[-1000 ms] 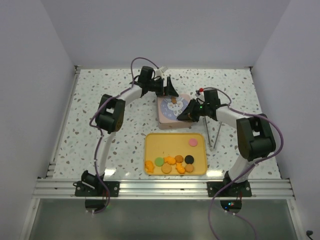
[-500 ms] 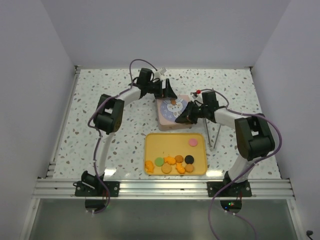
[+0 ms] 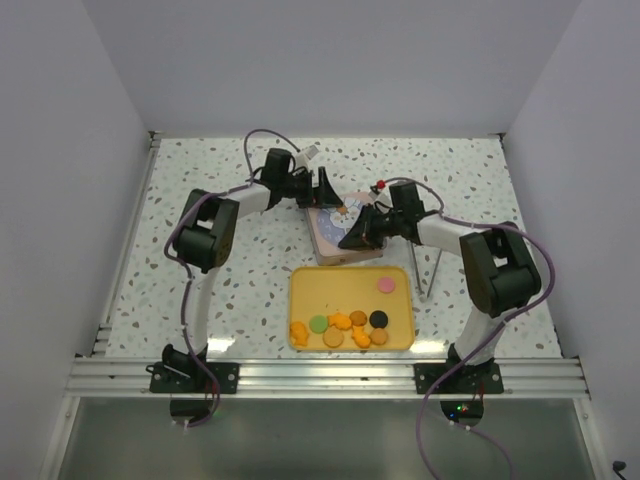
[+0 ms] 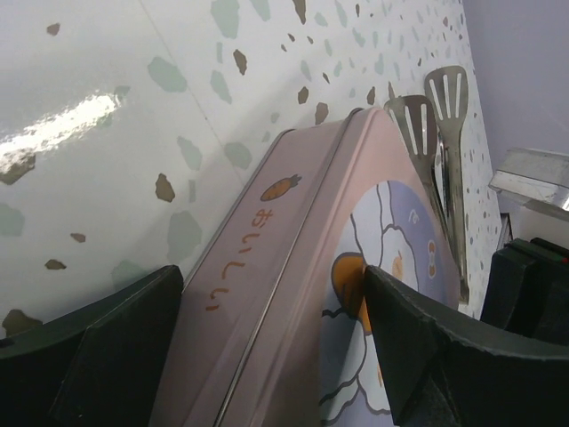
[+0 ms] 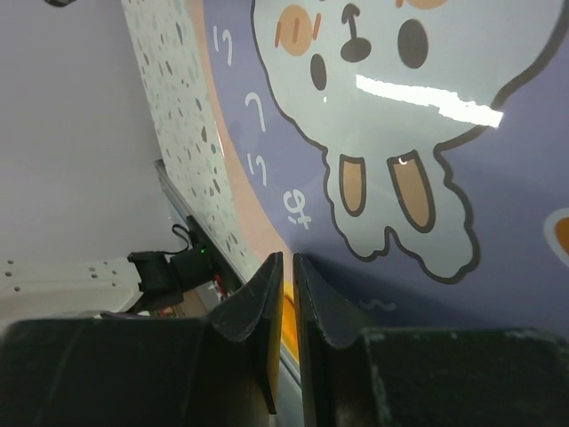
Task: Pack the cookies
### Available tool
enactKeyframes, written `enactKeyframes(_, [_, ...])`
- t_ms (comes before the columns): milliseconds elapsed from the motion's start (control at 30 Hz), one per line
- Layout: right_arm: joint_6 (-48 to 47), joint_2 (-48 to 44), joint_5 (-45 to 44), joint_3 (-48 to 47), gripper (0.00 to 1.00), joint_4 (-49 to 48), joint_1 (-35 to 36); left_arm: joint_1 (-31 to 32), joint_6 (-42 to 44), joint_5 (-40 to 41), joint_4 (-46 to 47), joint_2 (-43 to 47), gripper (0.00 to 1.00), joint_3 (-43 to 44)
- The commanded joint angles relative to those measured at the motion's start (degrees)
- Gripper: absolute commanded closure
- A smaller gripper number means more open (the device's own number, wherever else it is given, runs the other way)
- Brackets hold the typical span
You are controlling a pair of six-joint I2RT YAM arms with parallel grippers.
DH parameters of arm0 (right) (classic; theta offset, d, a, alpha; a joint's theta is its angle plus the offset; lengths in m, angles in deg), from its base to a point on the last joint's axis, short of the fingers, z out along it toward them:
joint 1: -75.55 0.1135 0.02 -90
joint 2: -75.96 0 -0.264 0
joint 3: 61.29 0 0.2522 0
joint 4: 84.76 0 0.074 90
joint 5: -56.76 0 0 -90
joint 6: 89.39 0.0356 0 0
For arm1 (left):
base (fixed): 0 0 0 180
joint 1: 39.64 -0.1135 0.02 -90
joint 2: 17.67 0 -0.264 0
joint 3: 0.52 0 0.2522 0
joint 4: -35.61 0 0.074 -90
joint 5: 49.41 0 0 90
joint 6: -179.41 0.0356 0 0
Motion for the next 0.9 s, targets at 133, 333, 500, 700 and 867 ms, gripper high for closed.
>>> enactKeyframes(133, [-4.6, 3.8, -3.7, 0.0, 0.85, 6.0, 3.1, -0.4, -1.6, 0.8, 4.3, 3.0, 0.12, -2.1])
enactKeyframes(333, [-4.8, 6.8, -5.1, -0.7, 0.85, 5.6, 5.1, -0.5, -1.7, 1.3, 4.6, 3.9, 0.14, -3.1])
enactKeyframes(500, [-4.0, 7.9, -5.1, -0.1, 0.87, 4.2, 5.3, -0.5, -1.1, 1.5, 4.3, 5.4, 0.14, -4.6])
enactKeyframes(700, [-6.0, 4.9, -6.0, -3.2, 0.82, 7.5, 5.3, -0.5, -0.5, 2.1, 2.7, 5.7, 0.14, -4.0])
enactKeyframes(867, [-7.8, 0.0, -7.5, -9.4, 0.69, 13.5, 5.3, -1.6, 0.0, 4.1, 1.0, 5.5, 0.10, -2.8])
